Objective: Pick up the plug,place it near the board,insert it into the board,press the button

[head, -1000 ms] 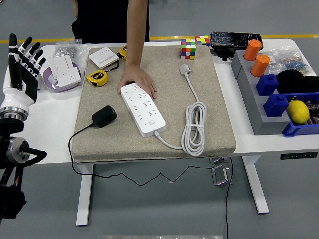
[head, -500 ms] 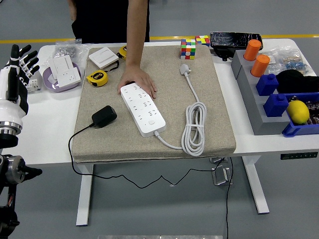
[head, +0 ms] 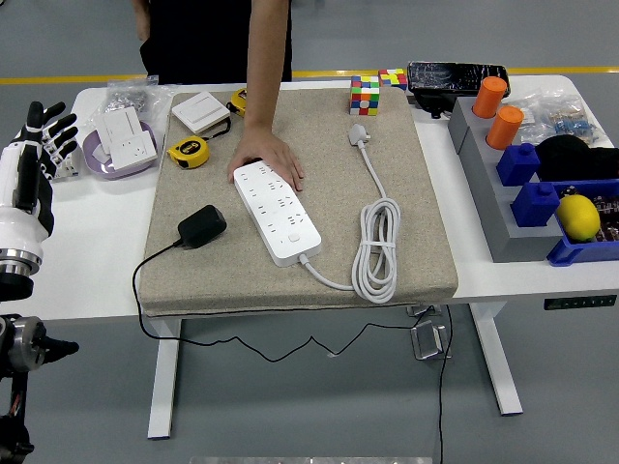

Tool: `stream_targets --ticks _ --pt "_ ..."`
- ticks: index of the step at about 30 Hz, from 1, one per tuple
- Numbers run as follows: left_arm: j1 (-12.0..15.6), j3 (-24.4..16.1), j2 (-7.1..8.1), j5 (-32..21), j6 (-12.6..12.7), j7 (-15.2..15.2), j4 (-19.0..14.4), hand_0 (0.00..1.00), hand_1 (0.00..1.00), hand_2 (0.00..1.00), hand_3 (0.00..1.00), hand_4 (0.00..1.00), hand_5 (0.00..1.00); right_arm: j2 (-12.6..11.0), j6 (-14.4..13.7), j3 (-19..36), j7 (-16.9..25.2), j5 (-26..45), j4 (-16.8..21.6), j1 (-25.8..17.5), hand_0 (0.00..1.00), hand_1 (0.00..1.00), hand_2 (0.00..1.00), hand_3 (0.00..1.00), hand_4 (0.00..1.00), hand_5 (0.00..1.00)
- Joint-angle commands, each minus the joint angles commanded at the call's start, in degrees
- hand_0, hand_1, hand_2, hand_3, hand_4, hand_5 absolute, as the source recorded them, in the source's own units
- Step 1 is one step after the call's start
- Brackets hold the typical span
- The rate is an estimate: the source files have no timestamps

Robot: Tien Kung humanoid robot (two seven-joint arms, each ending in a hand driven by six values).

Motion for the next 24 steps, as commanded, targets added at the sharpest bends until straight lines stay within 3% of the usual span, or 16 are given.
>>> stream_targets --ticks 4,12,13,24 --pt "0.81 -0.14 0.11 4.07 -0.71 0.83 -0.04 0.806 0.826 0.808 0.827 0.998 0.998 0.82 -0.33 -1.42 -0.14 0.96 -0.46 -1.15 0.874 0.824 0.79 0.791 0.998 0.783" --pt "2.67 -0.74 0.06 4.88 -1.61 1.67 0.5 0.805 0.817 0.771 0.828 0.998 0.998 2.73 -2.01 -0.5 0.37 0.72 -0.76 -3.17 0.874 0.823 0.788 0.789 0.998 0.79" --pt "2.88 -0.76 0.11 4.91 -1.54 1.7 0.61 0.829 0.757 0.648 0.829 0.998 0.998 3.01 -2.1 -0.49 0.36 0.65 -0.79 -3.32 0.874 0.822 0.788 0.793 0.998 0.798" --pt "4.22 -1.56 -0.03 5.77 -1.77 1.99 0.38 0.85 0.756 0.652 0.764 0.998 0.998 4.07 -3.37 0.59 0.82 0.29 -1.04 -3.59 0.872 0.821 0.787 0.792 0.998 0.809"
